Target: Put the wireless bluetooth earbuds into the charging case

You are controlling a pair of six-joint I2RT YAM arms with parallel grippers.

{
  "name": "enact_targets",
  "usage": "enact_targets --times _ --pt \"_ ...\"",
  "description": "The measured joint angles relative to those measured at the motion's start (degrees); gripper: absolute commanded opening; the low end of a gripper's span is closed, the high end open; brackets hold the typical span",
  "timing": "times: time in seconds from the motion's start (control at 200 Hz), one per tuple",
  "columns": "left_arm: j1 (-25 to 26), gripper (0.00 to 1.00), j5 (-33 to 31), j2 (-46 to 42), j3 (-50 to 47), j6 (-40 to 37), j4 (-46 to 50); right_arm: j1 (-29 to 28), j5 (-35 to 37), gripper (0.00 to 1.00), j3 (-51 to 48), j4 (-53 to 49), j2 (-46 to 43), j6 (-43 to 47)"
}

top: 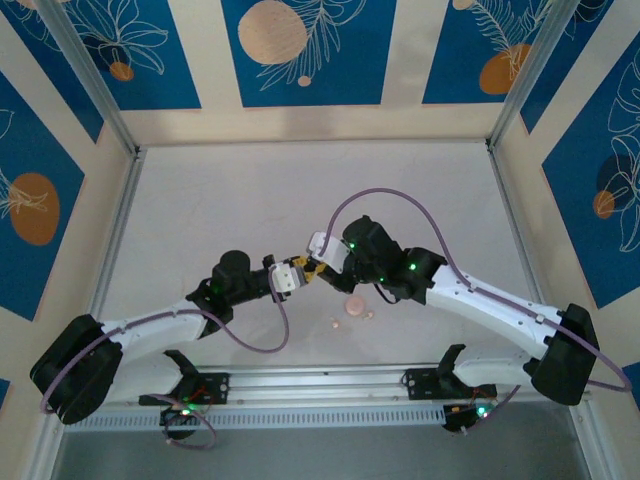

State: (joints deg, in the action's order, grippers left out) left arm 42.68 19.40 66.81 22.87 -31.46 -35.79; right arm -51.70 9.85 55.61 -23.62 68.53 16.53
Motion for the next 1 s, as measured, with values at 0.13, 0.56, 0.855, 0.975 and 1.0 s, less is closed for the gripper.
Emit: enact_targets --times 0.13,0.56,0.855,0.975,1.0 --pt "0.0 0.18 -0.3 0.0 0.0 0.0 0.7 -0.1 0.0 0.14 0.2 0.0 0.8 0.0" --pt "0.0 0.18 -1.7 0.0 -0.4 0.5 0.7 -0.7 1.2 0.14 2.0 -1.2 3.1 0.0" --pt "0.0 0.18 -1.7 0.7 -1.1 2.7 -1.9 -0.7 1.3 0.18 2.5 -1.1 3.8 -0.5" --pt "0.0 0.18 -1.7 1.5 -1.6 4.2 -4.4 -0.3 1.0 0.21 2.5 -1.0 3.7 -1.6" --pt "0.0 0.18 -1.7 1.7 -1.6 4.5 -5.1 -0.1 0.9 0.22 2.5 -1.0 3.6 -1.9"
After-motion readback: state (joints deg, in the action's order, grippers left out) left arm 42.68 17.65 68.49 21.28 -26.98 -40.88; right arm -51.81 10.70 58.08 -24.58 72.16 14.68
